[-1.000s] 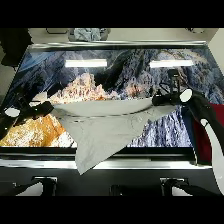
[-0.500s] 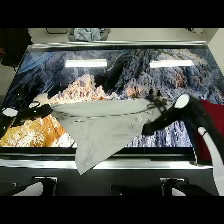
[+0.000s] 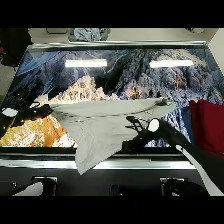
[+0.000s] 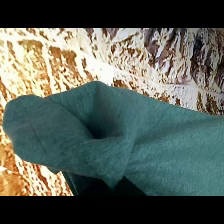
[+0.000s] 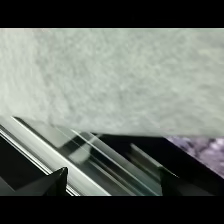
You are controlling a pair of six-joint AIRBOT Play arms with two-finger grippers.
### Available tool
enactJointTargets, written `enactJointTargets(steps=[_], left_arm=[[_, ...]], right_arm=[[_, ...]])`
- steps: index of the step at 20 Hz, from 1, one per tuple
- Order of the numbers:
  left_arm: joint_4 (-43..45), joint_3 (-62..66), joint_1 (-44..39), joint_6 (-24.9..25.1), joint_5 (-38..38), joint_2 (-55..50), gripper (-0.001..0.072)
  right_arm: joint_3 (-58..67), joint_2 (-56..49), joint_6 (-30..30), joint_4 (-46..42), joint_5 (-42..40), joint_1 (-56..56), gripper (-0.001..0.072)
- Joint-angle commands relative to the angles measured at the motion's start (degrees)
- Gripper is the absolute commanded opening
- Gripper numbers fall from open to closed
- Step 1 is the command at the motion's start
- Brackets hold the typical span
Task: Fold the shirts.
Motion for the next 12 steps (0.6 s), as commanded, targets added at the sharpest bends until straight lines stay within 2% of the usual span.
enactJointTargets(steps=[1,5,6,7,8,9,11,12], left_arm=[[0.0,0.1,0.0,0.0,0.0,0.0,0.0033],[0.0,0.1,0.0,0.0,0.0,0.0,0.0033],[0.0,0.1,0.0,0.0,0.0,0.0,0.0033],[0.0,0.1,0.0,0.0,0.0,0.0,0.0033],[0.0,0.1,0.0,0.0,0.0,0.0,0.0033],[0.0,0.1,0.0,0.0,-0.1,0.0,0.0033],[0.0,0.2,0.0,0.1,-0.2,0.2,0.0033],[0.0,1.0,0.2,0.0,-1.4,0.5,0.0033]], right_arm=[[-1.2,-1.7,3.7,7.1,-11.2,4.3,0.0711],[-1.2,-4.7,3.7,16.8,-15.3,4.3,0.0696],[-1.2,-5.2,3.7,17.8,-14.9,4.3,0.0645],[-1.2,-5.5,3.6,18.0,-14.6,4.3,0.0537],[-1.2,-5.6,2.7,17.9,-14.6,4.3,0.028],[-1.1,-5.6,1.5,17.9,-14.7,4.2,0.0055],[1.0,-5.0,-6.1,15.0,-12.6,3.4,0.0044],[3.2,-3.8,-8.0,10.9,-9.6,2.2,0.0044]])
